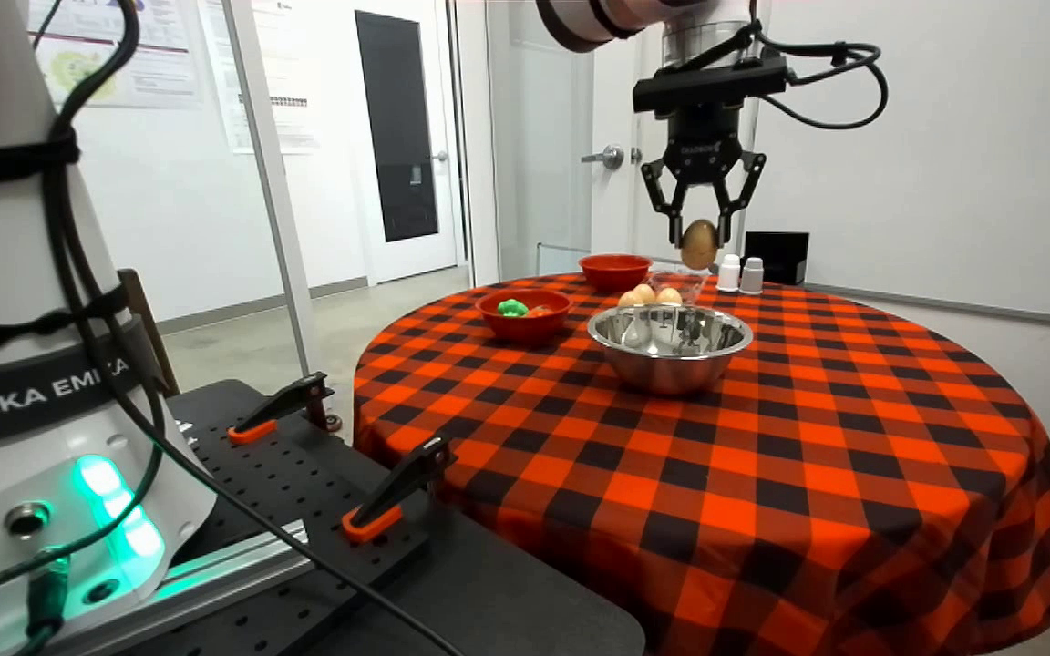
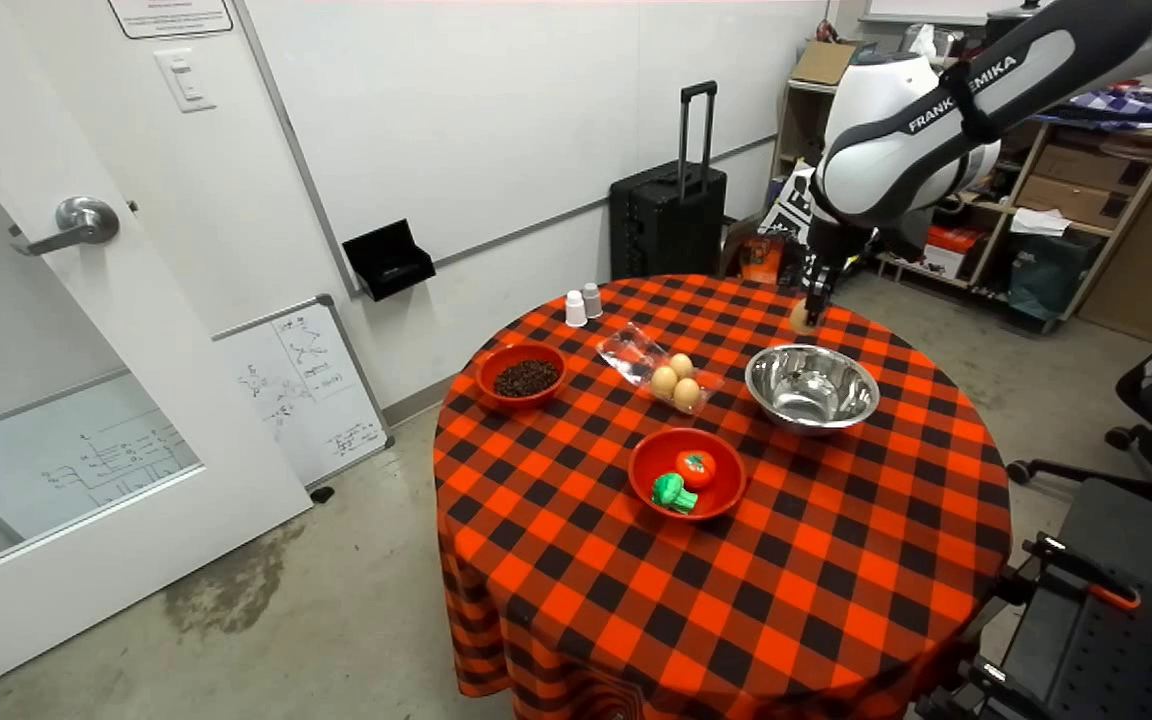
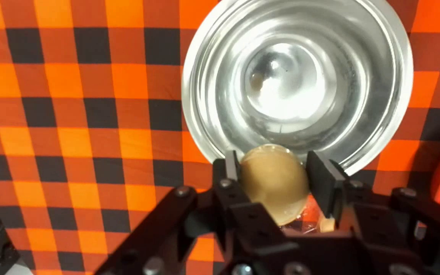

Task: Pick up an egg and the toys from the orange bowl and put them in the silver dish.

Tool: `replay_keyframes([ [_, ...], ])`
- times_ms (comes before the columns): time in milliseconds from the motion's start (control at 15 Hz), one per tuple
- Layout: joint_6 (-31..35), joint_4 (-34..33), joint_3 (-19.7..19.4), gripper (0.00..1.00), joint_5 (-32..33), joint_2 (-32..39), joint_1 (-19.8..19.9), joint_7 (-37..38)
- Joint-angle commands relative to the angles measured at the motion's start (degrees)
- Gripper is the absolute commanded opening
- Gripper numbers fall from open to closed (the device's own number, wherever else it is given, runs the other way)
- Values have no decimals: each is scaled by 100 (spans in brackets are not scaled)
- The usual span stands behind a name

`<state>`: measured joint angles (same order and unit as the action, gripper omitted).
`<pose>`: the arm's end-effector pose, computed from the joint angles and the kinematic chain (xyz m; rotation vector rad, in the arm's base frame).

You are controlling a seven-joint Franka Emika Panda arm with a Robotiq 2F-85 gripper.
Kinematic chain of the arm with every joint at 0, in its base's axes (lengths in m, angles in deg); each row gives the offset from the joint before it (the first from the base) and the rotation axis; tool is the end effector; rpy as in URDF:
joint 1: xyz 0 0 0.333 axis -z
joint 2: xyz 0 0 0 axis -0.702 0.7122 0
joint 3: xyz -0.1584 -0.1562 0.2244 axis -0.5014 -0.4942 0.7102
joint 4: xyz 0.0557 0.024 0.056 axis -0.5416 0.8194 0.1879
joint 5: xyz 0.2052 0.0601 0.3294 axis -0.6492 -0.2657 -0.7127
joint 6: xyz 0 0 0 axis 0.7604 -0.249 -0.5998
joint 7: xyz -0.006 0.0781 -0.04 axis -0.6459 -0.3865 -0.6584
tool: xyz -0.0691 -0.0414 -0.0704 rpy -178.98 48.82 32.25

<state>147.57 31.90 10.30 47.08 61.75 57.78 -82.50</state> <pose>0.5623 -0.1856 0.2917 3.0208 0.4064 0.0503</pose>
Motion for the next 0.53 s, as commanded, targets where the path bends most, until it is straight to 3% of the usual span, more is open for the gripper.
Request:
replay_keyframes([
  [0,566,658,-61,22,158,-130,-185,814],
  [467,854,951,-104,22,647,138,-547,1766],
])
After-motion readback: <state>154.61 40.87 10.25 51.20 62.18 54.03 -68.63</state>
